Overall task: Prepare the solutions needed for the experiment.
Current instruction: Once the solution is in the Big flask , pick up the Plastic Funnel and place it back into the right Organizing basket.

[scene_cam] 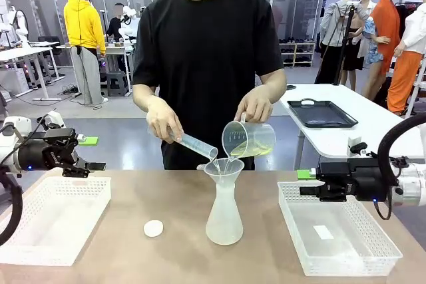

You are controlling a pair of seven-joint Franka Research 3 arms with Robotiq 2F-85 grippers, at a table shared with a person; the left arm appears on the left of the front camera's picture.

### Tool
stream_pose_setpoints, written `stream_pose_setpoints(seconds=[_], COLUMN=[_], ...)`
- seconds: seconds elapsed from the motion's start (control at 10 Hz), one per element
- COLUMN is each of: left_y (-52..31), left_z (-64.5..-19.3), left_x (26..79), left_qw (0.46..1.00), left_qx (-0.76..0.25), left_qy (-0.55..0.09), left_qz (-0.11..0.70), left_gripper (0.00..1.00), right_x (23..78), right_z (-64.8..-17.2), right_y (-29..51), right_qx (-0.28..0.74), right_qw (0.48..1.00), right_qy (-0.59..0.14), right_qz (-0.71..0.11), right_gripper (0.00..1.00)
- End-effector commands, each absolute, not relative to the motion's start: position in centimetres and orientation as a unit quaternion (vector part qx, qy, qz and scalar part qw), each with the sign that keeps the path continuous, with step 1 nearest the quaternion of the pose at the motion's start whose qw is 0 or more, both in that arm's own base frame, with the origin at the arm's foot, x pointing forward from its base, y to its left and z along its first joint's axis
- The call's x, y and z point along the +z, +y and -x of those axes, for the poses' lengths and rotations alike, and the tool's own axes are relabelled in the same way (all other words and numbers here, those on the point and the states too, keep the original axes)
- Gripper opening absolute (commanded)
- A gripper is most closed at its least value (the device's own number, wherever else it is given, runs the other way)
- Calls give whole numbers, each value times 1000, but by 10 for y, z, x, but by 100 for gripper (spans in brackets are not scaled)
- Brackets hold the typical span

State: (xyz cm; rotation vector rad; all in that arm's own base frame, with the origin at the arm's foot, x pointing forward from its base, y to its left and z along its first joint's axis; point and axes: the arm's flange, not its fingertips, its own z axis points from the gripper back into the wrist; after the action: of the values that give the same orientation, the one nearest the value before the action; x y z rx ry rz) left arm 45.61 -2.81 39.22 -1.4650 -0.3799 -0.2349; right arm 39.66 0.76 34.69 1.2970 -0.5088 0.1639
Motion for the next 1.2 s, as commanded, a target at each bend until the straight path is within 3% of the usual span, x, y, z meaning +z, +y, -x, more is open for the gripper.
stream_pose_setpoints(seconds=[0.0, 0.5, 0.8, 1.1], left_y=[-28, -28, -28, -28], left_z=[-456, -456, -456, -456], left_x=[393, 393, 393, 393], left_qw=[719, 719, 719, 719], left_qx=[-112, -112, -112, -112], left_qy=[-180, -180, -180, -180], left_qz=[662, 662, 662, 662], left_gripper=[100, 100, 100, 100], right_x=[348, 347, 346, 350], right_z=[-397, -397, -401, -401], right_y=[8, 9, 16, 18], right_qx=[75, 77, 35, 19], right_qw=[765, 765, 722, 717], right_qy=[-233, -233, -219, -192], right_qz=[-596, -595, -655, -670], right_gripper=[87, 87, 87, 87])
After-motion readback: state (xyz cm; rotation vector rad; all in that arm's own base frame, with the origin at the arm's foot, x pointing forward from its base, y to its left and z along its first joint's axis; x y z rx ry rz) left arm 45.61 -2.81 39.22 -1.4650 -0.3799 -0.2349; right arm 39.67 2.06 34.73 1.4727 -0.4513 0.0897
